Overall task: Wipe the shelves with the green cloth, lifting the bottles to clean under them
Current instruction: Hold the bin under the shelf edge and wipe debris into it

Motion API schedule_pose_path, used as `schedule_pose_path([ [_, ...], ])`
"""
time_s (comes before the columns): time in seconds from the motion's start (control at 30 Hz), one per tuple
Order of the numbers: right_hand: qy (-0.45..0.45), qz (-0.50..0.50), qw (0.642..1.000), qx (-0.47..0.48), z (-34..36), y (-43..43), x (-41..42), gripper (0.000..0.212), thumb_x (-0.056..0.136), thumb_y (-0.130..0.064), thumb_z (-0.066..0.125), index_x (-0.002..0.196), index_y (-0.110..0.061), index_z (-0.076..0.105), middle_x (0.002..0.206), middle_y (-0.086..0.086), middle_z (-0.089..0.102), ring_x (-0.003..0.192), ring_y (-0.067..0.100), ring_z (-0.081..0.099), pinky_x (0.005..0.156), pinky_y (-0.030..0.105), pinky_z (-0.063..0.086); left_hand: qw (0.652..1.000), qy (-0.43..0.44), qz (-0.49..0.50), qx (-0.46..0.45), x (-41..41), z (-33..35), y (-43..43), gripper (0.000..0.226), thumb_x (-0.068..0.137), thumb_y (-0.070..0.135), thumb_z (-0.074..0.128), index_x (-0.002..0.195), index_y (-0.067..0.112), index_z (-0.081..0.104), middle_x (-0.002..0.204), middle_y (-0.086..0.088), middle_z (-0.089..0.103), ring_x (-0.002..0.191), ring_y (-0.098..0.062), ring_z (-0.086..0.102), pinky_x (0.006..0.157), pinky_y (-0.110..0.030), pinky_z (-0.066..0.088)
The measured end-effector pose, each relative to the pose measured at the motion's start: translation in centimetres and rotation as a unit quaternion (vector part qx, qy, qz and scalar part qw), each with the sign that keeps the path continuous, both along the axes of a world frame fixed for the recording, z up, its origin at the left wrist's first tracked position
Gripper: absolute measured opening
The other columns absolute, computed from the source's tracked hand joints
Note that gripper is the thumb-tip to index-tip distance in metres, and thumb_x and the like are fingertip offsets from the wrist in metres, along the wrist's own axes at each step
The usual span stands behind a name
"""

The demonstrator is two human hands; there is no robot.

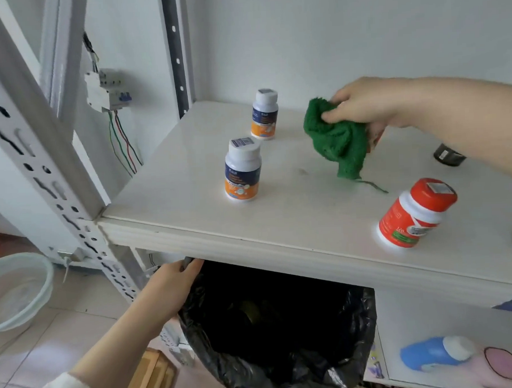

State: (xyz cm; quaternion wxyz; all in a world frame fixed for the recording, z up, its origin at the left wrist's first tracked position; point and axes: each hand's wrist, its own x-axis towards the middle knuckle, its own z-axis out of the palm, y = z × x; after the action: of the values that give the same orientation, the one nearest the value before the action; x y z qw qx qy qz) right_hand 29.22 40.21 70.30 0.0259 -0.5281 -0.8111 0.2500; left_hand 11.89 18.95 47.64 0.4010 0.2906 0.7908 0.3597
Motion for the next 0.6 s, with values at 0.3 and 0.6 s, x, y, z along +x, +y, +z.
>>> schedule_pose_path([
  [0.3,-0.233,0.115,0.963,-0.068,-5.8,2.8,-2.2,0.065,0.090,-0.053,0.037,0.145,-0.036,0.006,0.157,-0.001,0.000,0.143,0.030,0.015,0.103,0.044,0.041,0.999,0.035,0.038,0.008,0.2,-0.7,0.5,0.032,0.090,0.046,0.044,0.081,0.015,0.049,0.085,-0.005,0.046,0.078,-0.016,0.043,0.071,-0.030,0.031],
  [0.6,-0.276,0.156,0.948,-0.017,-6.5,-3.1,-3.1,0.060,0.094,-0.044,0.035,0.146,-0.027,0.010,0.155,0.004,0.013,0.132,0.037,0.036,0.095,0.042,0.046,1.000,0.009,0.022,0.010,1.1,0.3,0.4,0.036,0.088,0.051,0.045,0.083,0.016,0.050,0.085,-0.005,0.046,0.077,-0.017,0.044,0.070,-0.030,0.031],
])
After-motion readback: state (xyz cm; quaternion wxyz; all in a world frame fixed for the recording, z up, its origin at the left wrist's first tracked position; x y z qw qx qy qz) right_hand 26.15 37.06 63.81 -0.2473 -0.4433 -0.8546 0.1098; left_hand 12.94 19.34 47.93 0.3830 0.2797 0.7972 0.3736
